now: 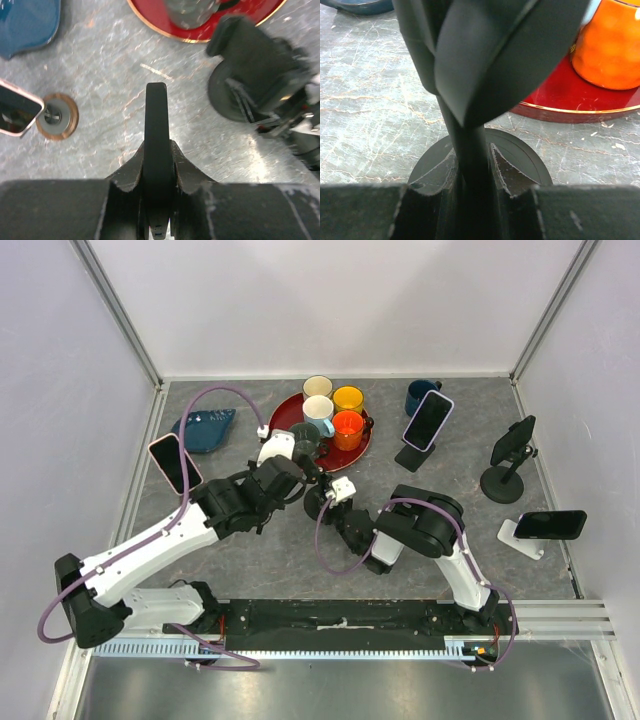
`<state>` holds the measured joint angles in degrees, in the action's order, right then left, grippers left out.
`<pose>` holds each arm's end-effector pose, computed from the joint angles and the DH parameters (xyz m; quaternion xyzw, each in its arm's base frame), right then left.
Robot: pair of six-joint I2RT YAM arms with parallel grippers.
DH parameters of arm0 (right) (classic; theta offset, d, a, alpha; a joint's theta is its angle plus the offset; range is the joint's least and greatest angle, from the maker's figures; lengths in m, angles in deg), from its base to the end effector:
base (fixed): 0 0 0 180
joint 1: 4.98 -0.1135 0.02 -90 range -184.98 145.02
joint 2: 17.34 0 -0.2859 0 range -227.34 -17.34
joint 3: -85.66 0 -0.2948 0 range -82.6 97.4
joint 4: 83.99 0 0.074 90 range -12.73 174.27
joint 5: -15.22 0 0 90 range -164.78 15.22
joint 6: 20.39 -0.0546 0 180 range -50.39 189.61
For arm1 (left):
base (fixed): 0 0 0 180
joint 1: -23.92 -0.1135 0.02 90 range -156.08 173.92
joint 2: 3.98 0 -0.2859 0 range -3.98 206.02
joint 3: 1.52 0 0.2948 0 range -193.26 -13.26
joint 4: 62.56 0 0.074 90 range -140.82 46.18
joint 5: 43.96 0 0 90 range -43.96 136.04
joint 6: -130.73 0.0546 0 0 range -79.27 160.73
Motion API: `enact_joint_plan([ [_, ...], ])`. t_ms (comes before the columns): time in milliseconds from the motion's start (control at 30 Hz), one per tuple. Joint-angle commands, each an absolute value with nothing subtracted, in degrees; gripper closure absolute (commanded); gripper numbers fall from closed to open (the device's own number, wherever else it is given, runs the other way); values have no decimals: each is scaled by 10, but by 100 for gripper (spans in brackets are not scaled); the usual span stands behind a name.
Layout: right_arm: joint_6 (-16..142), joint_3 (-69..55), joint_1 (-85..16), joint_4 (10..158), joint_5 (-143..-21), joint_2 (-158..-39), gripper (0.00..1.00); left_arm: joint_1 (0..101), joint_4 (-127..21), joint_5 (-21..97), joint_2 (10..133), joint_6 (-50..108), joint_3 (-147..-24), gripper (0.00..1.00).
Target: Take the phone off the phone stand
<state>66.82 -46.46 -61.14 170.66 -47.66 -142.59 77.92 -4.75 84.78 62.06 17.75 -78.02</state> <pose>0.2278 0.2951 0.0535 -0.1714 0.7013 0.1824 0.6675 0.1880 -0.2006 0.3425 0.1188 0.8791 0.0283 0.4608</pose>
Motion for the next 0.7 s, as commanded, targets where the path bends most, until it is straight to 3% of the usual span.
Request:
enact_joint_plan([
  [0,637,-519,-589,1850,-408,-1467,93,753,-18,853,612,93,-752,98],
  [233,646,-523,-588,1849,-417,-1457,90,693,-33,836,649,90,-686,98],
  [400,642,-525,-589,1849,-403,-1457,100,673,-49,822,715,105,-673,98],
  [667,619,-533,-588,1849,-351,-1450,100,665,-54,821,832,95,-686,96],
])
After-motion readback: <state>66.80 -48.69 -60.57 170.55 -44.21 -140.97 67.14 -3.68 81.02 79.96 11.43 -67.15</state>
